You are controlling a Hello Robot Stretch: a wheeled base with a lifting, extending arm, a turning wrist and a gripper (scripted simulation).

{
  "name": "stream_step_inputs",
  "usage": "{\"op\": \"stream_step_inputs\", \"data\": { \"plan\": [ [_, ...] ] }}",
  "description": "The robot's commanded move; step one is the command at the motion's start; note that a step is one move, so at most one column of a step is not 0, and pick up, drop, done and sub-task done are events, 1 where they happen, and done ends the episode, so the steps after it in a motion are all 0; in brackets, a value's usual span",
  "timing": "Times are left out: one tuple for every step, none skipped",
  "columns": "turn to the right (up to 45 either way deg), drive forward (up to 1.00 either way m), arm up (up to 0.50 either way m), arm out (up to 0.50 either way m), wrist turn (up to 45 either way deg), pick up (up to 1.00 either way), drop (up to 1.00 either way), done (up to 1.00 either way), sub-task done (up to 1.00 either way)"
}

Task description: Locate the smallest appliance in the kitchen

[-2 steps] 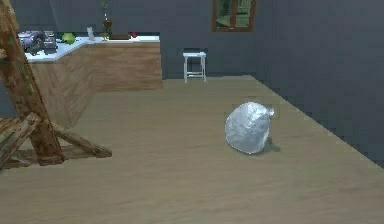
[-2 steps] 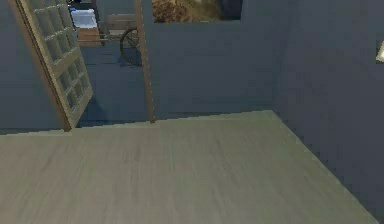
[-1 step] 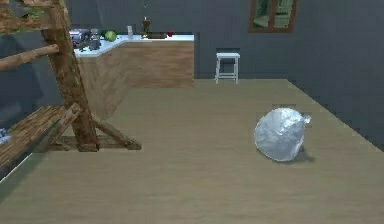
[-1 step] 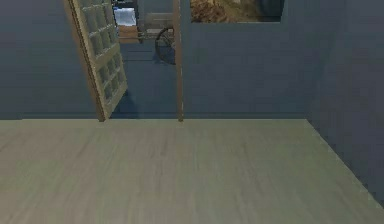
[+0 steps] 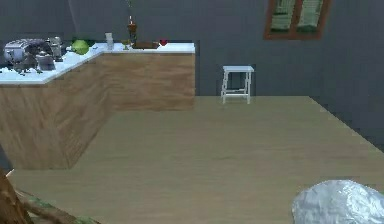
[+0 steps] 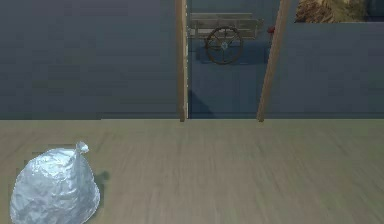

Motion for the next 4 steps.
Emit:
{"op": "stream_step_inputs", "data": {
  "plan": [
    [-3.0, 0.0, 0.0, 0.0, 0.0, 0.0, 0.0, 0.0, 0.0],
    [0.0, 1.0, 0.0, 0.0, 0.0, 0.0, 0.0, 0.0, 0.0],
    [0.0, 0.1, 0.0, 0.0, 0.0, 0.0, 0.0, 0.0, 0.0],
    [-36.0, 0.0, 0.0, 0.0, 0.0, 0.0, 0.0, 0.0, 0.0]
  ]
}}
